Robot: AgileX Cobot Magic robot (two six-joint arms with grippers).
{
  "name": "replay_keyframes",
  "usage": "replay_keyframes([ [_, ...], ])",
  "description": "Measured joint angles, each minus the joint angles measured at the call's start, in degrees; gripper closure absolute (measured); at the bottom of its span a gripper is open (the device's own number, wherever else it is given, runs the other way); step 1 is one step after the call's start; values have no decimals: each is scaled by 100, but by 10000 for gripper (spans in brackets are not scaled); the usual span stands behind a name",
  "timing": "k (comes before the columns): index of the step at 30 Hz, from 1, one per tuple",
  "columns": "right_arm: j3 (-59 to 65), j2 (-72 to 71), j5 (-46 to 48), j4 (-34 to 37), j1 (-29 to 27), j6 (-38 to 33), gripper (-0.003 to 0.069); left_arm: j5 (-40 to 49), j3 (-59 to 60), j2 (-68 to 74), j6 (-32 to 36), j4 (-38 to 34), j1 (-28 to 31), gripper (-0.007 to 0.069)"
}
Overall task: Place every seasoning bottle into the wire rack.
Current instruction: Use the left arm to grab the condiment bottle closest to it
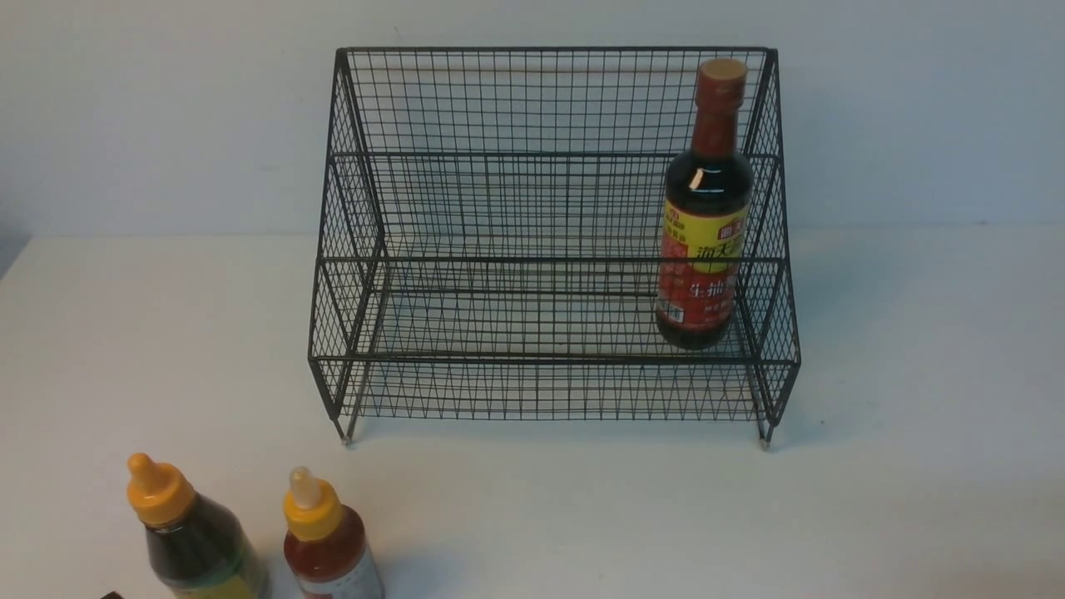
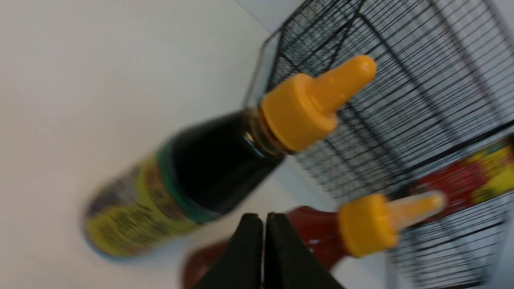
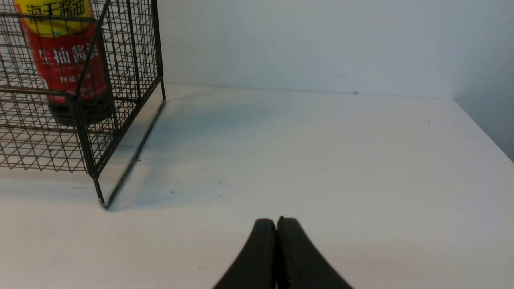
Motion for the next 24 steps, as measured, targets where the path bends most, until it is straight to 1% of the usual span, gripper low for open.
replay_keyframes([
  [2, 0, 0, 0, 0, 0, 0, 673, 0, 0, 0, -331, -863, 0, 629],
  [4, 0, 0, 0, 0, 0, 0, 673, -7, 0, 0, -483, -1350, 0, 629],
  [11, 0, 0, 0, 0, 0, 0, 673, -89, 0, 0, -372, -1586, 0, 629],
  [14, 0, 0, 0, 0, 0, 0, 673, -110, 0, 0, -284, -1900, 0, 629],
  [15, 0, 0, 0, 0, 0, 0, 673, -110, 0, 0, -265, -1900, 0, 629],
  [17, 0, 0, 0, 0, 0, 0, 673, -104, 0, 0, -19, -2079, 0, 629],
  [18, 0, 0, 0, 0, 0, 0, 673, -26, 0, 0, 329, -2248, 0, 629],
  [19, 0, 0, 0, 0, 0, 0, 673, -10, 0, 0, 329, -2274, 0, 629],
  [20, 0, 0, 0, 0, 0, 0, 673, 177, 0, 0, 845, -2499, 0, 629],
  [21, 0, 0, 0, 0, 0, 0, 673, 201, 0, 0, 845, -2520, 0, 629],
  [22, 0, 0, 0, 0, 0, 0, 673, 369, -66, 0, 1249, -2633, 0, 629],
  [24, 0, 0, 0, 0, 0, 0, 673, 664, -346, 0, 1792, -2748, 0, 629],
])
